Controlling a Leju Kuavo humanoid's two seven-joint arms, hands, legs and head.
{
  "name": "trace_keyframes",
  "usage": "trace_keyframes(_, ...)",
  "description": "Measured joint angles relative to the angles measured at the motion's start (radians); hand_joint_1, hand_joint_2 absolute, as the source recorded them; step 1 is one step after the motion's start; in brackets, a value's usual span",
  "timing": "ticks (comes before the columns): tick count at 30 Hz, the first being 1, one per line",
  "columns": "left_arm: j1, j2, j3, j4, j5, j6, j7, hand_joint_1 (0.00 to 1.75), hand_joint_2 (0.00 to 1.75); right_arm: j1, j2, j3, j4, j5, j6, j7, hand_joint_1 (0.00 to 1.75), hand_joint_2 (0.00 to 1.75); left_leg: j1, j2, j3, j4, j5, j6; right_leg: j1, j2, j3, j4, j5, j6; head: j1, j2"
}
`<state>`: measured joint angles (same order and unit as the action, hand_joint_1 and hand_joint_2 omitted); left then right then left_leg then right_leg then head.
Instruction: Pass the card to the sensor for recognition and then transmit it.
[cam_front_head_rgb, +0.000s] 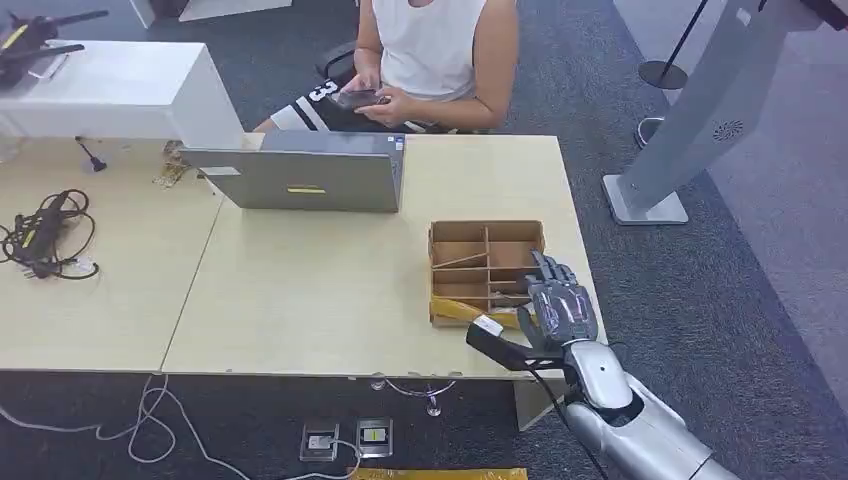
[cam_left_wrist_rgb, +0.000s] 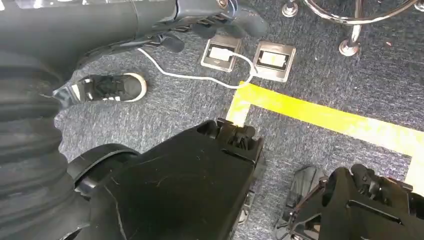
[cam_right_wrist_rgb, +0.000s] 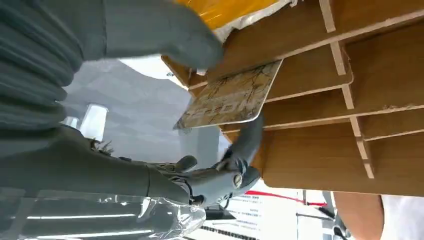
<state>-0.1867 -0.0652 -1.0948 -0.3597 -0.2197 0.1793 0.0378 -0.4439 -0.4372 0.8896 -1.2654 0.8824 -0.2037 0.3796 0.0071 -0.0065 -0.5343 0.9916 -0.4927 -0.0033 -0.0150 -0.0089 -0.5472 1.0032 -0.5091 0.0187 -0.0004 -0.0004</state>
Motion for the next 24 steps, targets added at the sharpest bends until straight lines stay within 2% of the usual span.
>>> trace_keyframes(24,-0.001,-0.01,0.0,0.0,-0.019,0.0,0.0,0.0,1.75,-0.014,0.027,0.001,0.0,0.023,0.001,-0.012,1.75,1.75,0.0,0.0,0.0,0.0,0.0,0.0,0.0,0.0,0.0,0.0,0.0,0.0,0.0,0.0)
